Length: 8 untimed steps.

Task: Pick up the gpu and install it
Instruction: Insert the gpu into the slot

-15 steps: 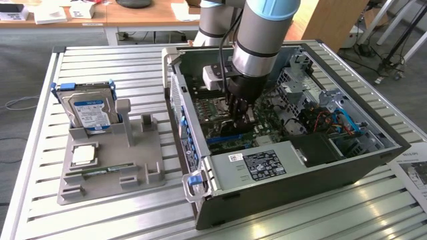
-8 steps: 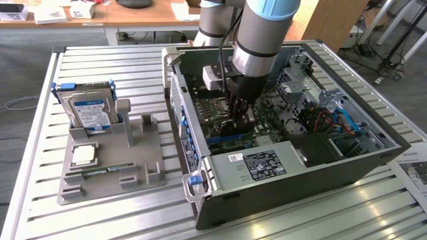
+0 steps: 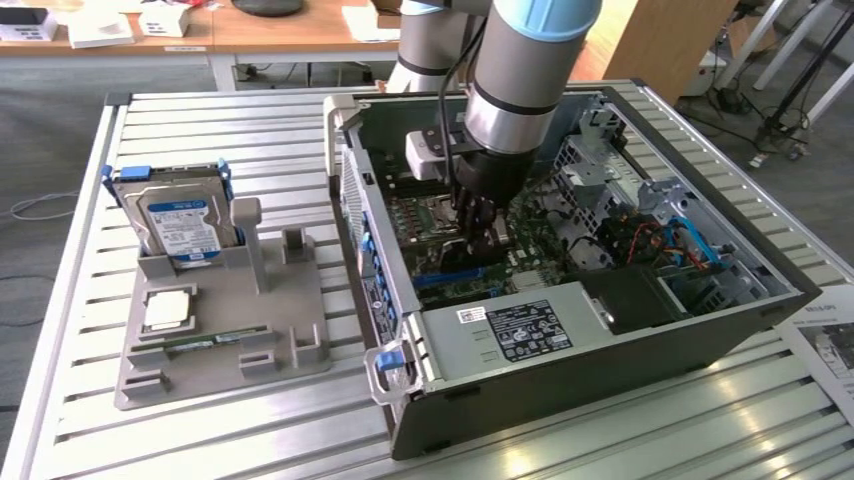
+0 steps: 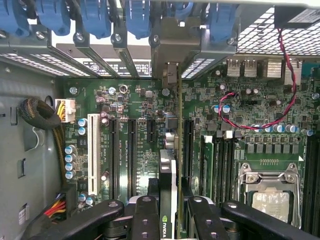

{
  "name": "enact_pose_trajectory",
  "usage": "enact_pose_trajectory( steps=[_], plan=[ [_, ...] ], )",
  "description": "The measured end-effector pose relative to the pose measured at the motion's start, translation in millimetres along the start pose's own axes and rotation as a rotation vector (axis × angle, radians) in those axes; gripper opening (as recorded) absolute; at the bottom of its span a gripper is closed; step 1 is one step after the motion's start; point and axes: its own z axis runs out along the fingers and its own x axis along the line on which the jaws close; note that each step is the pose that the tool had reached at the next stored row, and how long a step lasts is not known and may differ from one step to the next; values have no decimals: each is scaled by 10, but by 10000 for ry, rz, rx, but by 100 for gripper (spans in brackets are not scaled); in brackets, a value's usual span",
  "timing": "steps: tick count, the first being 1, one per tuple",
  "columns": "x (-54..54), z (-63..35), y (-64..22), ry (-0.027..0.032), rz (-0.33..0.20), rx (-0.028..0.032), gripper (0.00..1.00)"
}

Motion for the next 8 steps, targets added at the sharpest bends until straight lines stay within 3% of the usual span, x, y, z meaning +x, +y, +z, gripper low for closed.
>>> enact_pose_trajectory(
  steps=[8],
  plan=[
    [3,1,-1,-22,0,1,27]
  ],
)
